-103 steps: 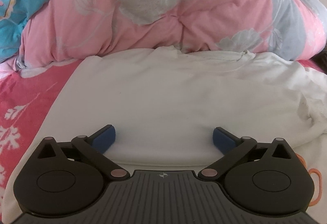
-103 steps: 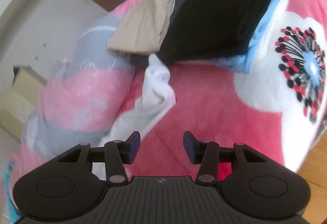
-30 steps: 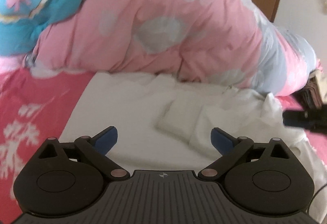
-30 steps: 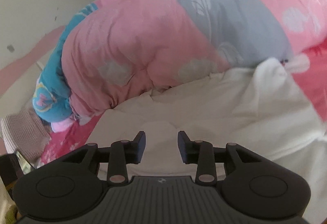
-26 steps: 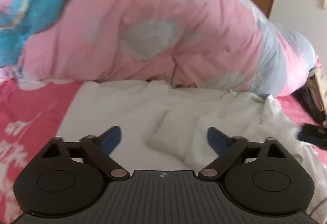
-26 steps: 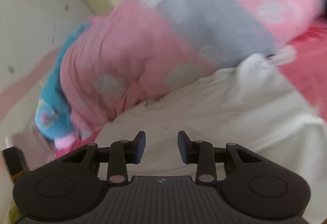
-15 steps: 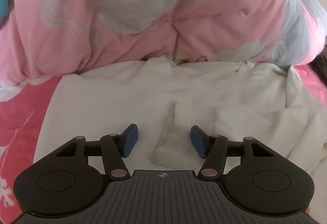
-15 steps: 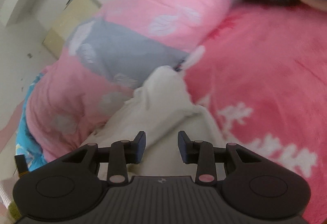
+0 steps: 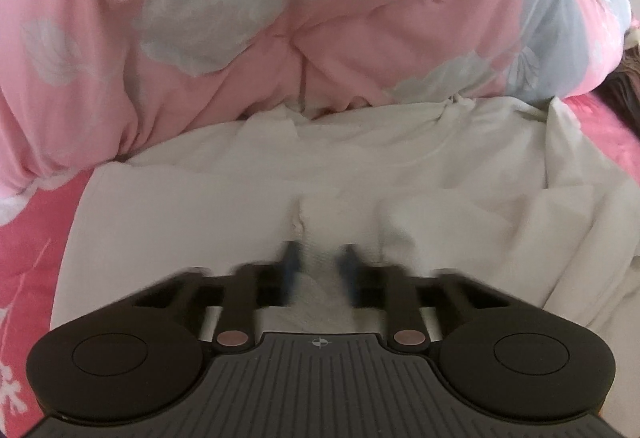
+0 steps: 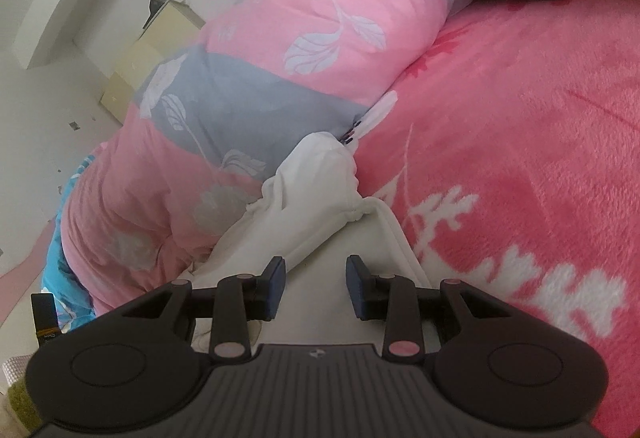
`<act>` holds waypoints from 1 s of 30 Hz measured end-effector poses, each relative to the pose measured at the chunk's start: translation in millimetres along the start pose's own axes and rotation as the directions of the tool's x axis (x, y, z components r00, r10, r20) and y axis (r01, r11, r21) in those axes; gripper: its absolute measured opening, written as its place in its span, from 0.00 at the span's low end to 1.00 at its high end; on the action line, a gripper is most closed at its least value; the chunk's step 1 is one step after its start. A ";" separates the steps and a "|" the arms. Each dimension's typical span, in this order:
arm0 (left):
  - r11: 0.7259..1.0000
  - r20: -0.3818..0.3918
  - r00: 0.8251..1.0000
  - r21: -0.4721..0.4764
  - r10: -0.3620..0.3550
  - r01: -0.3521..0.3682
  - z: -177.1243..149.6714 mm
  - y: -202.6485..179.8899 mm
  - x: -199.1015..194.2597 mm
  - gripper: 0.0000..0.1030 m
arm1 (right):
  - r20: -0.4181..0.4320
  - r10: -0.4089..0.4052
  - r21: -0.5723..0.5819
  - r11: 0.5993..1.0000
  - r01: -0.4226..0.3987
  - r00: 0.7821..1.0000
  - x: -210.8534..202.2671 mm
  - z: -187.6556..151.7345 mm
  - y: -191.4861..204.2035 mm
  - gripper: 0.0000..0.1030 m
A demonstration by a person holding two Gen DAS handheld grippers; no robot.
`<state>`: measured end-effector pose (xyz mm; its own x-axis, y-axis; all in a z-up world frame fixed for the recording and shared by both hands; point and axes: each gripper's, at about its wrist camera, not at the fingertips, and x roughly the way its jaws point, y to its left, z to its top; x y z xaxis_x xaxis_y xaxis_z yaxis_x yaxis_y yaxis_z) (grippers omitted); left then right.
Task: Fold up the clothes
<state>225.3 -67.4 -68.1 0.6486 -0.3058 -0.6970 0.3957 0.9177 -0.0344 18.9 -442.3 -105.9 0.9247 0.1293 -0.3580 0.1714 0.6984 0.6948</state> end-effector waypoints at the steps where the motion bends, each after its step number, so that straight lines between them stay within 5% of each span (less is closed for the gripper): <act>1: 1.000 0.013 1.000 -0.006 0.004 -0.004 -0.7 -0.6 -3.6 0.05 | 0.001 0.001 0.001 1.000 -0.001 1.000 0.0 -0.2 -0.2 0.34; 9: 0.986 0.194 0.979 -0.162 0.066 -0.034 -6.6 18.0 -73.0 0.04 | 0.005 0.008 0.007 1.000 -0.008 1.000 0.3 -1.3 -1.3 0.34; 17: 0.960 0.206 0.975 -0.278 0.087 -0.027 -9.4 43.8 -82.7 0.04 | 0.008 0.005 0.005 1.000 -0.005 1.000 0.2 -2.2 -0.8 0.34; 26: 0.951 0.307 0.947 -0.308 0.096 0.003 7.4 58.9 -114.4 0.04 | 0.021 0.024 0.024 0.999 -0.025 0.999 -1.2 -2.2 -4.0 0.35; 30: 0.940 0.244 0.964 -0.340 0.104 -0.015 -8.2 70.2 -100.4 0.04 | 0.021 0.031 0.027 0.999 -0.032 0.999 -1.4 -1.2 -4.6 0.35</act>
<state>182.6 29.8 -6.4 0.8252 -0.2616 -0.5006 0.1415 0.9538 -0.2652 16.4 -444.9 -109.4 0.9365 0.1361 -0.3231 0.1512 0.6749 0.7223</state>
